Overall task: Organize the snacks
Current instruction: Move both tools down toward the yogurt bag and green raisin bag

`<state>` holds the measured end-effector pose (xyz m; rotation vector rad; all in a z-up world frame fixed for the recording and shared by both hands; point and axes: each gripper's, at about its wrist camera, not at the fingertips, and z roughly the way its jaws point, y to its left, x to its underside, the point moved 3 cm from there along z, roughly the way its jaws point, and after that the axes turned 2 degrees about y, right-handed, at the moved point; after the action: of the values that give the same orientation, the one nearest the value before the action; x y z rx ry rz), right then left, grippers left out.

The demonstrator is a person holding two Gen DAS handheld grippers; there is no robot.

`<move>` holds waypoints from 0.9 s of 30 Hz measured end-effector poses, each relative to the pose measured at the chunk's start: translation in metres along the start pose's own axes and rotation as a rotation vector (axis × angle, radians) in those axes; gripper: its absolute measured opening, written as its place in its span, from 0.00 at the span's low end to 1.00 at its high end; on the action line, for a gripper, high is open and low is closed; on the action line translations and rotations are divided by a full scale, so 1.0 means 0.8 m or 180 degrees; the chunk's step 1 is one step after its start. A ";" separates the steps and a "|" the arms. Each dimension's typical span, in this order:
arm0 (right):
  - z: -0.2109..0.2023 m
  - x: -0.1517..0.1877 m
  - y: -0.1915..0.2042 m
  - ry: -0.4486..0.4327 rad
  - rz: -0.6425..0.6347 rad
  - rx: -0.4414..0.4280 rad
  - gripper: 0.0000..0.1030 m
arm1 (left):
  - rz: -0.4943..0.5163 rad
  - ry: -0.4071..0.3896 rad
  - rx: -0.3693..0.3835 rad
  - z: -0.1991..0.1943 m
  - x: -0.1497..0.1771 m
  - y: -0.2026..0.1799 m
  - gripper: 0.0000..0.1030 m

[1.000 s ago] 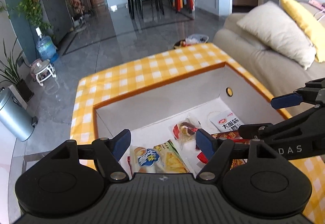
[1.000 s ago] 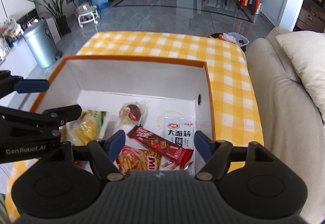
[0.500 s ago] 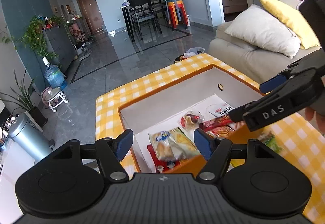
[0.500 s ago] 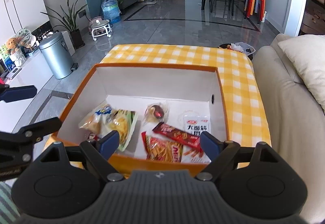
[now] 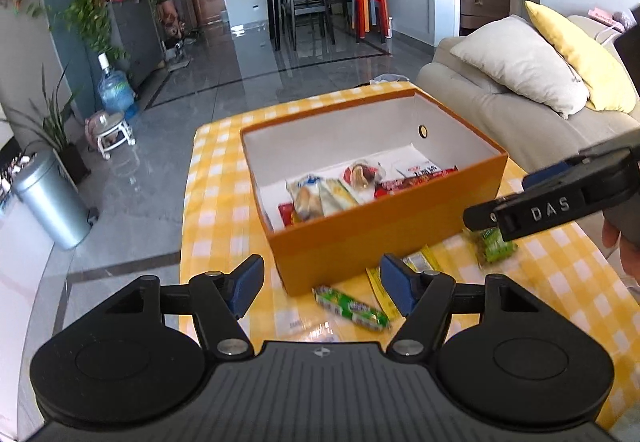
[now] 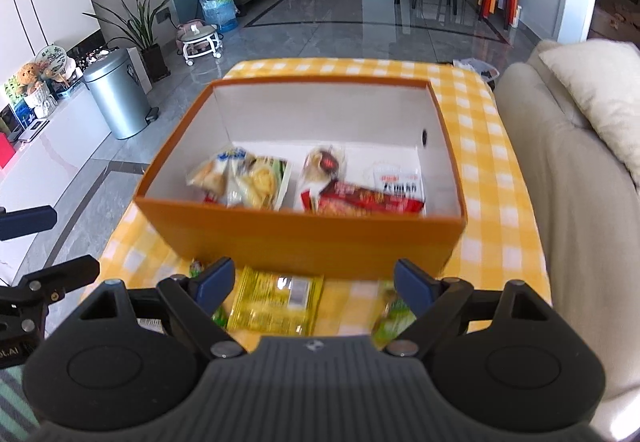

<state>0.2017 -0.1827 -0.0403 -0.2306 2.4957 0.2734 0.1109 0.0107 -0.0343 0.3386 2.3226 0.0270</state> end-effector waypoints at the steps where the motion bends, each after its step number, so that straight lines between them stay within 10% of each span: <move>1: -0.001 0.007 0.001 0.0015 0.0021 0.0000 0.81 | -0.0022 0.0013 0.0003 -0.003 0.005 0.000 0.76; 27: 0.018 0.127 -0.016 0.0285 0.0261 0.0083 0.76 | -0.0372 0.0714 0.0130 0.036 0.061 -0.013 0.77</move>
<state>0.1318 -0.2018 -0.1138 -0.1326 2.5996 0.2696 0.0960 0.0102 -0.0901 0.2290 2.5646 -0.0421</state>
